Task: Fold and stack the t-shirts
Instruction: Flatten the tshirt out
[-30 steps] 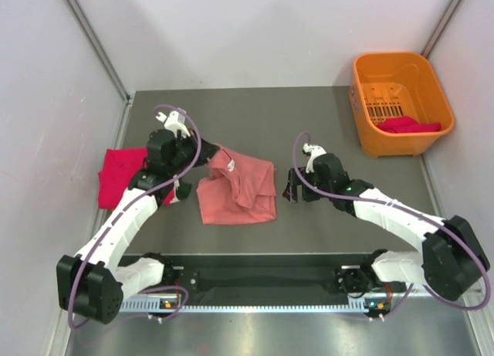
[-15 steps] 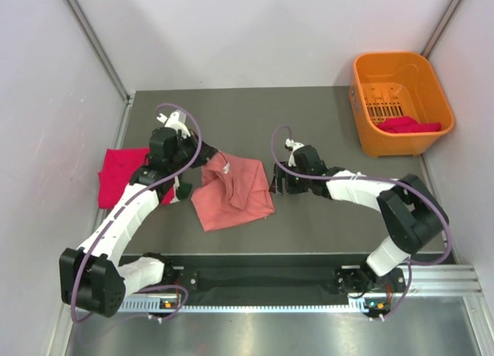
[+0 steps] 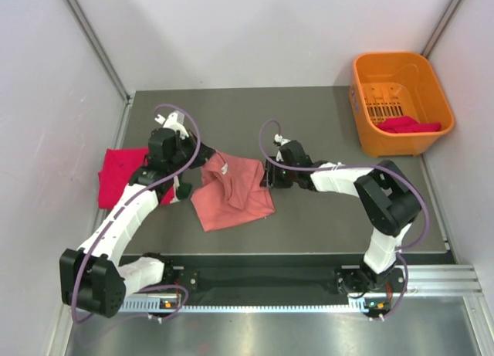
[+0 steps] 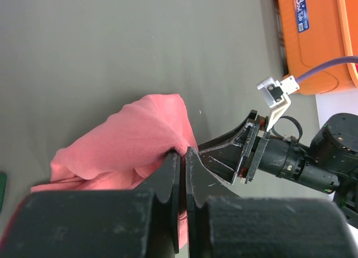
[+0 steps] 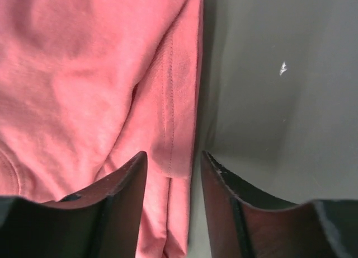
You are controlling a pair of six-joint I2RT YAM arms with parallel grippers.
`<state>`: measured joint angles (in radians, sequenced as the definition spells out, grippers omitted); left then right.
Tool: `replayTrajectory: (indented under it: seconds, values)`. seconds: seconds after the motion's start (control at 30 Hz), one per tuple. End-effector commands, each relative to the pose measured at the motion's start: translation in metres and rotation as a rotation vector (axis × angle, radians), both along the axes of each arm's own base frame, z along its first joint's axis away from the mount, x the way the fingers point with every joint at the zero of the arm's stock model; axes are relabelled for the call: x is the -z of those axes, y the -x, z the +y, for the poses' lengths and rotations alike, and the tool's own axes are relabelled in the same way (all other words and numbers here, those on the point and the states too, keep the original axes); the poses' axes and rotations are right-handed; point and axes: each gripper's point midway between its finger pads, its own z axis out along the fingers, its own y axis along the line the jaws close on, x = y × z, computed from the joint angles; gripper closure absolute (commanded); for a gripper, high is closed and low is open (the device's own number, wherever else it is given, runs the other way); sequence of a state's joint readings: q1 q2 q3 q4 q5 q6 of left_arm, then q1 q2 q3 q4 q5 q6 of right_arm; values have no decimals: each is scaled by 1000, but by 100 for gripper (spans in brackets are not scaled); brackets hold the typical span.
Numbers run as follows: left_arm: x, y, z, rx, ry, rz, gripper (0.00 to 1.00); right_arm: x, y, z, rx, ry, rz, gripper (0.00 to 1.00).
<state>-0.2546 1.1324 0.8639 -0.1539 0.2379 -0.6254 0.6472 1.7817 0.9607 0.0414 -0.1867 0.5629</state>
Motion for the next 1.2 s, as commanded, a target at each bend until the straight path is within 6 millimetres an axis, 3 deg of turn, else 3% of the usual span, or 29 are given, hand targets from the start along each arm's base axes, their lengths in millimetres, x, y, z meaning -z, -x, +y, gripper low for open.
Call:
replayTrajectory:
  seconds: [0.0,0.2,0.23,0.27,0.43,0.47,0.5,0.73,0.8,0.9,0.93,1.0,1.03,1.1,1.13,1.17]
  values:
    - [-17,-1,5,-12,5,-56,100,-12,-8,20,-7,-51,-31,57]
    - [-17,-3,8,-21,-9,-58,100,-9,-7,21,-10,-45,-21,77]
    - [-17,-3,7,-17,-11,-59,100,-9,-7,21,-7,-44,-22,93]
    - [-17,-2,7,-14,-10,-59,100,-12,-7,20,-2,-42,-28,100]
    - [-13,-5,12,-37,-35,-52,100,-31,-12,-1,45,31,-75,100]
    - [-10,-7,13,-41,-38,-46,100,-48,-20,-4,53,46,-122,100]
    - [-8,-8,14,-47,-41,-42,100,-51,-23,-11,64,69,-126,100]
    - [39,-23,11,-67,-38,73,100,-102,-51,-55,133,154,-225,100]
    - [40,-27,8,-68,-17,76,100,-116,-57,-68,145,157,-227,100]
    - [10,-40,6,-67,-2,26,100,-166,-69,-77,148,146,-293,100]
    - [-21,-47,4,-68,9,-17,100,-209,-78,-76,150,116,-372,100]
    - [-58,-52,2,-66,29,-66,100,-244,-75,-85,161,128,-404,100]
    - [-106,-57,0,-63,54,-154,100,-287,-77,-88,178,103,-481,100]
    - [-142,-52,2,-68,65,-186,100,-327,-64,-101,203,81,-530,100]
    - [-182,-48,6,-85,78,-257,100,-365,-54,-112,236,52,-602,100]
    - [-193,-44,10,-99,79,-263,100,-380,-48,-121,263,44,-628,100]
